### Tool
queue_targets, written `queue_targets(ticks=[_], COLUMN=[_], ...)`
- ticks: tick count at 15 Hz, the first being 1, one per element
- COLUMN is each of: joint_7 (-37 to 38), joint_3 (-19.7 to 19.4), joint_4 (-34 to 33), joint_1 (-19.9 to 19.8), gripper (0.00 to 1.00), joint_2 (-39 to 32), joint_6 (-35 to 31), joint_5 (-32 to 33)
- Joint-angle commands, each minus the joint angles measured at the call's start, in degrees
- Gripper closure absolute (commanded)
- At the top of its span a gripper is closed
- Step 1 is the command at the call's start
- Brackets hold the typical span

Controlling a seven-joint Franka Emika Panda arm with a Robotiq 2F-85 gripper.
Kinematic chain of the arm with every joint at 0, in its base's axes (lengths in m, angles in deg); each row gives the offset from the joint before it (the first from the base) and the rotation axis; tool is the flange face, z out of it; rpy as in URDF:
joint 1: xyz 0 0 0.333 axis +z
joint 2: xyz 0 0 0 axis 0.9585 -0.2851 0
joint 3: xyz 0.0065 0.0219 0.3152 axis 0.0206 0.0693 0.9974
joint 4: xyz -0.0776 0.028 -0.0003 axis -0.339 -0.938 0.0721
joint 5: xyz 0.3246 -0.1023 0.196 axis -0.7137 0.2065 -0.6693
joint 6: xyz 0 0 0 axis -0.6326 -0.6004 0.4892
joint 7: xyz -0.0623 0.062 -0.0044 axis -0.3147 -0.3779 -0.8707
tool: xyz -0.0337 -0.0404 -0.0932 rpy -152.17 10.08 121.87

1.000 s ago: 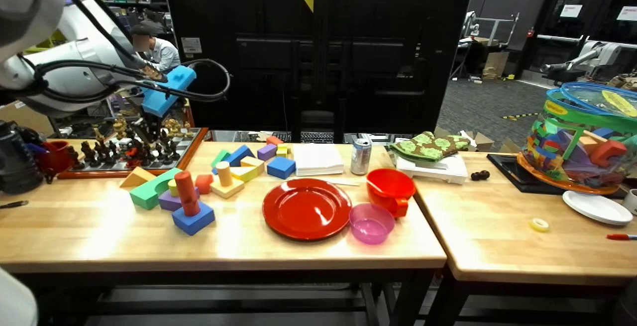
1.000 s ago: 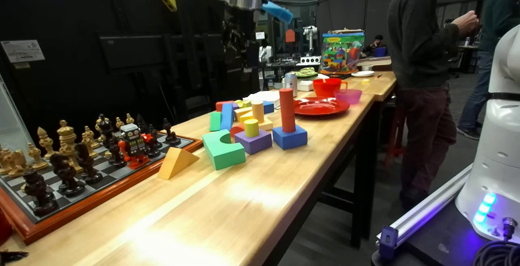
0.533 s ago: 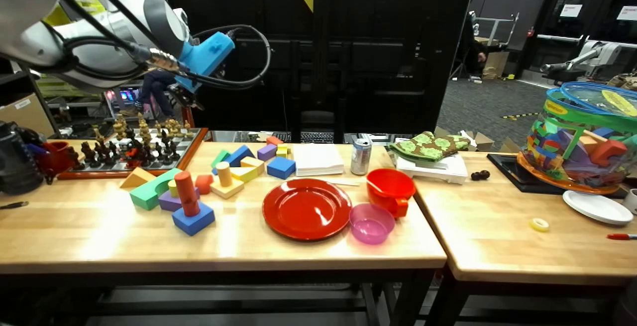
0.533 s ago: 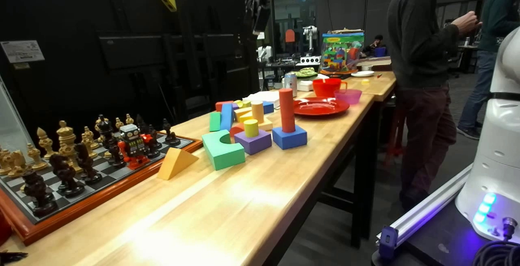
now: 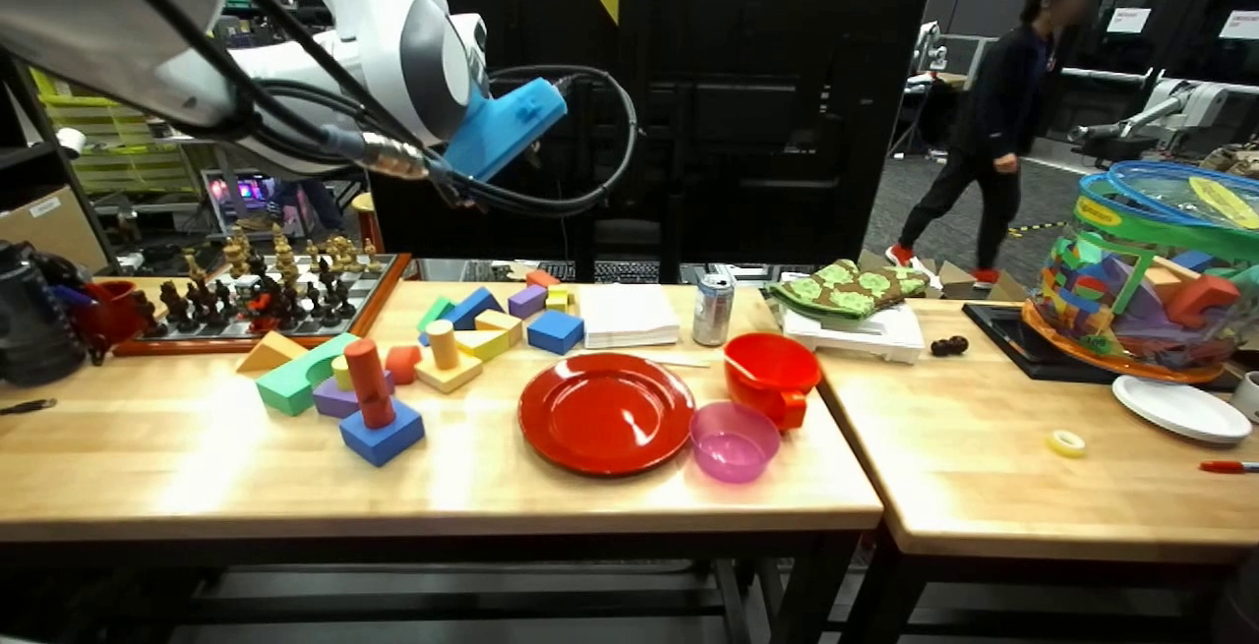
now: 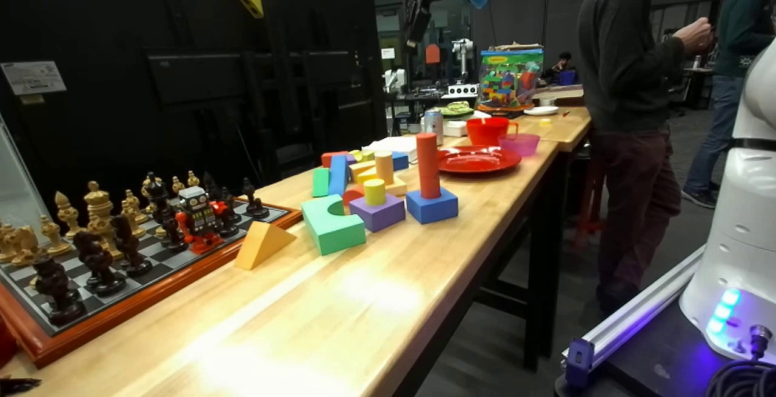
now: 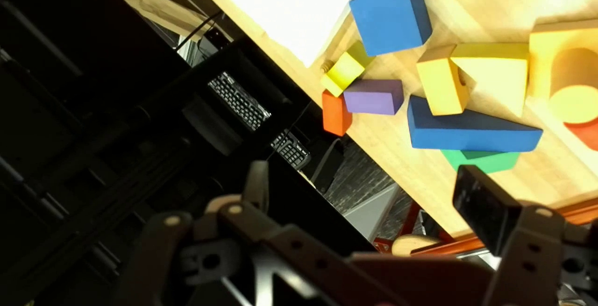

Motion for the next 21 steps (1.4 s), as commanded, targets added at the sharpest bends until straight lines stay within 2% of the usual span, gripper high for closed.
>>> queue_targets(ticks=[1, 6, 12, 13, 14, 21], joint_7=[-3.3, -8.7, -14.9, -15.5, -12.9, -13.9], joint_3=[-3.3, -5.7, -5.7, -5.4, -4.3, -4.2], joint_4=[3.4, 7.3, 8.1, 8.1, 7.1, 7.1], joint_1=[0.8, 2.7, 6.6, 7.0, 5.1, 5.9], gripper=[0.00, 0.00, 0.00, 0.00, 0.00, 0.00], joint_2=[1.2, 1.7, 1.9, 1.9, 0.0, 0.0], joint_6=[-1.7, -4.0, -0.6, -0.5, -1.9, -1.4], joint_5=[-4.7, -10.3, -16.1, -16.6, -15.2, -15.8])
